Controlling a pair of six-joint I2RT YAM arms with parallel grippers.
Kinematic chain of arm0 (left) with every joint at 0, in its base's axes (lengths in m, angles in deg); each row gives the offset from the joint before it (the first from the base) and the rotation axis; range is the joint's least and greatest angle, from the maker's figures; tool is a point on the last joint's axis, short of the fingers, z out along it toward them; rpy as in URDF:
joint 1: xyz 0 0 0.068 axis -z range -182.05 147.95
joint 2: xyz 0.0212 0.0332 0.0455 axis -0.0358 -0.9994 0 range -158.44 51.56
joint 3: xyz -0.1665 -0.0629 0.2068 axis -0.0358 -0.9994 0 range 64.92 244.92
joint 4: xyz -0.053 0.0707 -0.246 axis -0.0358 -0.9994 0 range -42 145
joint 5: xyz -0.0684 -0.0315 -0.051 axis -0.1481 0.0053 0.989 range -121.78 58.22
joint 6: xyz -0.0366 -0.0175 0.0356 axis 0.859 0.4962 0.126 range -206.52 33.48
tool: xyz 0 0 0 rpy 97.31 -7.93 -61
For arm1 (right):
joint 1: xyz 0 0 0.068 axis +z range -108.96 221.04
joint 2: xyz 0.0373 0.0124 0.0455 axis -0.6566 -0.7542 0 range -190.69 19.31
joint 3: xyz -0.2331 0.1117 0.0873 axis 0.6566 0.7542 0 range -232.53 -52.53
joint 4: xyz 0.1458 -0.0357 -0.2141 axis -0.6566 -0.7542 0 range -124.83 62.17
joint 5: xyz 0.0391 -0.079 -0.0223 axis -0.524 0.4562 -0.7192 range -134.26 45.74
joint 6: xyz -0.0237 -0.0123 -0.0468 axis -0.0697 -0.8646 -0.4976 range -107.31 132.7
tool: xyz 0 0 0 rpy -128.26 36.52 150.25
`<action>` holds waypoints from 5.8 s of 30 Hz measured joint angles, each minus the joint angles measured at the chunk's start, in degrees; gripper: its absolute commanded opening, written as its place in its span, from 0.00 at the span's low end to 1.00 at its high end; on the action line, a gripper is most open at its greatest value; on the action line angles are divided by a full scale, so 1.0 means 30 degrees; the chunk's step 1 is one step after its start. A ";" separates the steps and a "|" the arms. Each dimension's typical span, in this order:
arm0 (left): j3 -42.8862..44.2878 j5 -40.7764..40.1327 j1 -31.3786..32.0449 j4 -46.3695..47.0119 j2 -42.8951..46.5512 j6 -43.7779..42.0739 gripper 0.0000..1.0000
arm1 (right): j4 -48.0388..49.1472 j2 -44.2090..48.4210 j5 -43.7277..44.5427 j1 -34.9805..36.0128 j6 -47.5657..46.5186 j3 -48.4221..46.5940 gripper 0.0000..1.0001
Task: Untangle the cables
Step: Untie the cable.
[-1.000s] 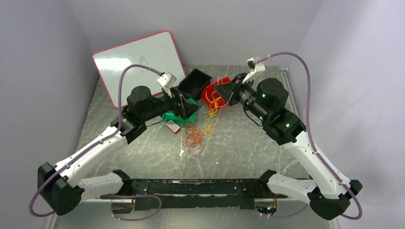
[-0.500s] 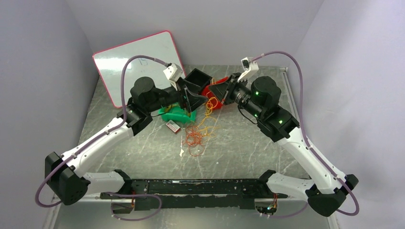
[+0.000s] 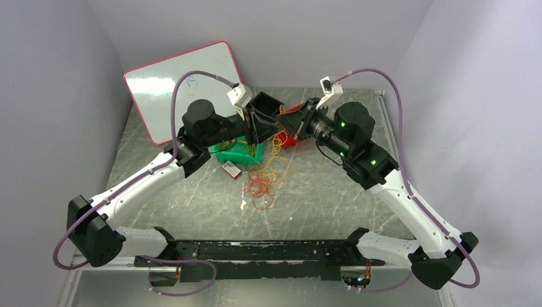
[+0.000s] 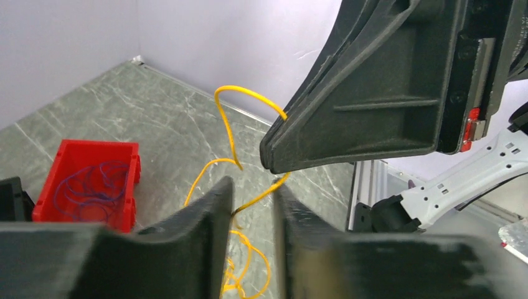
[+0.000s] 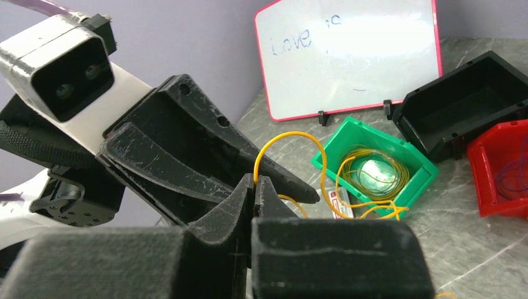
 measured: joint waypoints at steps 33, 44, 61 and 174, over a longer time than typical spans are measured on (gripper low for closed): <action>0.1909 -0.0058 0.0080 -0.4386 0.0583 -0.1581 0.07 | 0.9282 0.6499 0.1676 0.0000 -0.9078 1.2706 0.54; 0.2033 -0.0066 0.0080 -0.5136 0.0459 -0.1821 0.08 | 1.2604 0.5464 -0.0576 0.0000 -0.9231 1.2378 0.55; 0.2149 -0.0044 0.0080 -0.5617 0.0401 -0.1931 0.07 | 1.4134 0.0729 0.2441 0.0000 -0.9151 1.1628 0.40; 0.9894 -0.1552 0.0080 -0.8750 0.0845 -0.2084 0.07 | 1.8549 -0.1355 -0.3949 0.1275 -1.4382 1.7435 0.36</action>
